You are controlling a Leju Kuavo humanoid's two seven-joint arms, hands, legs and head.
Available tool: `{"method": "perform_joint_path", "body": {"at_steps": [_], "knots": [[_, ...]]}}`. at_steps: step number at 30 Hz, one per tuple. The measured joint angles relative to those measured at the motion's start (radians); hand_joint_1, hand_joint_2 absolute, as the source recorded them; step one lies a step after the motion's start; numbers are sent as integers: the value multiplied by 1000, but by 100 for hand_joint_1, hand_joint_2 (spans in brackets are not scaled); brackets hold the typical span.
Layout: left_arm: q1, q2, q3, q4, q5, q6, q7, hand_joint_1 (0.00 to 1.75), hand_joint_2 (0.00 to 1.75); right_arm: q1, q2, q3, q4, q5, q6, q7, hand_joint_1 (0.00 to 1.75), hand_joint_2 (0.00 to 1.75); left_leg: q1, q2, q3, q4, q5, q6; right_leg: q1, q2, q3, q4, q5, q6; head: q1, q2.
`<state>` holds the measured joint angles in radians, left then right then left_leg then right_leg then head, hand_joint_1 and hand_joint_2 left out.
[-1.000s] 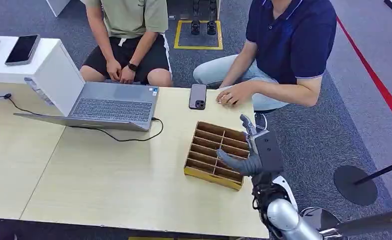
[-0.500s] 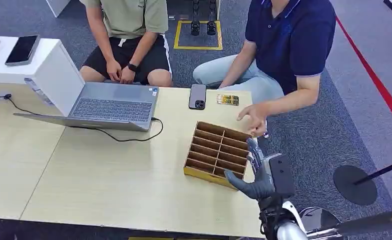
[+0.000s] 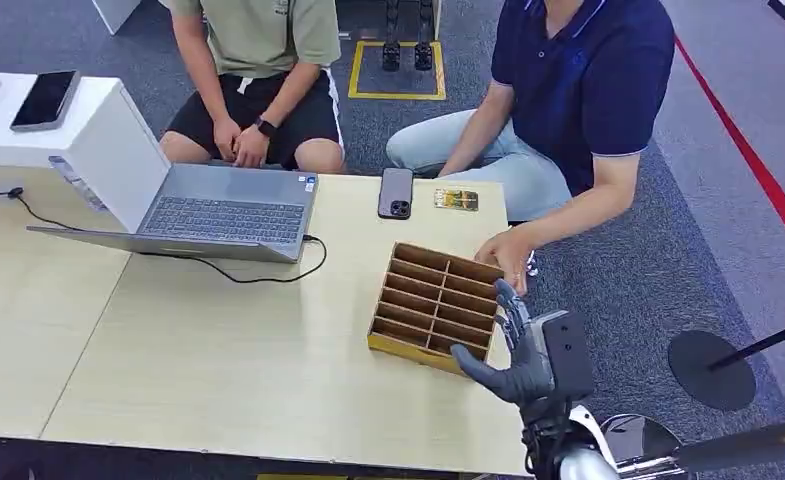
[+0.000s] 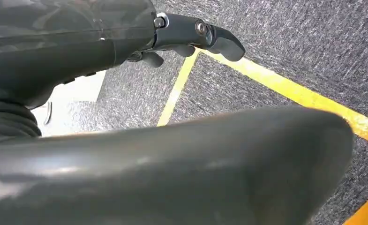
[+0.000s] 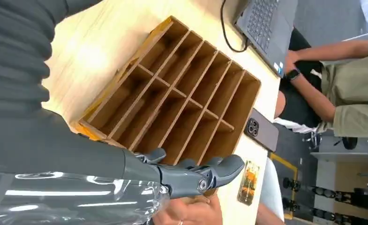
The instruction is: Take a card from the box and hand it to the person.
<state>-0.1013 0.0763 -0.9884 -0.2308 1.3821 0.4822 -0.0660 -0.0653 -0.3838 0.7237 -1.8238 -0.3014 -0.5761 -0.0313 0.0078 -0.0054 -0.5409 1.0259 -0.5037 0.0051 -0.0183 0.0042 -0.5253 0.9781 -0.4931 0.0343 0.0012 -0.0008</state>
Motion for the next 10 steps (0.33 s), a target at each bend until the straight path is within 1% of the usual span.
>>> {"method": "perform_joint_path", "body": {"at_steps": [10], "knots": [[0, 0, 0, 0, 0, 0, 0, 0, 0, -1, 0, 5, -1, -2, 2, 0, 0, 175, 0, 0, 0, 0, 0, 0, 0, 0, 0, 0, 0, 0, 0, 0]]}}
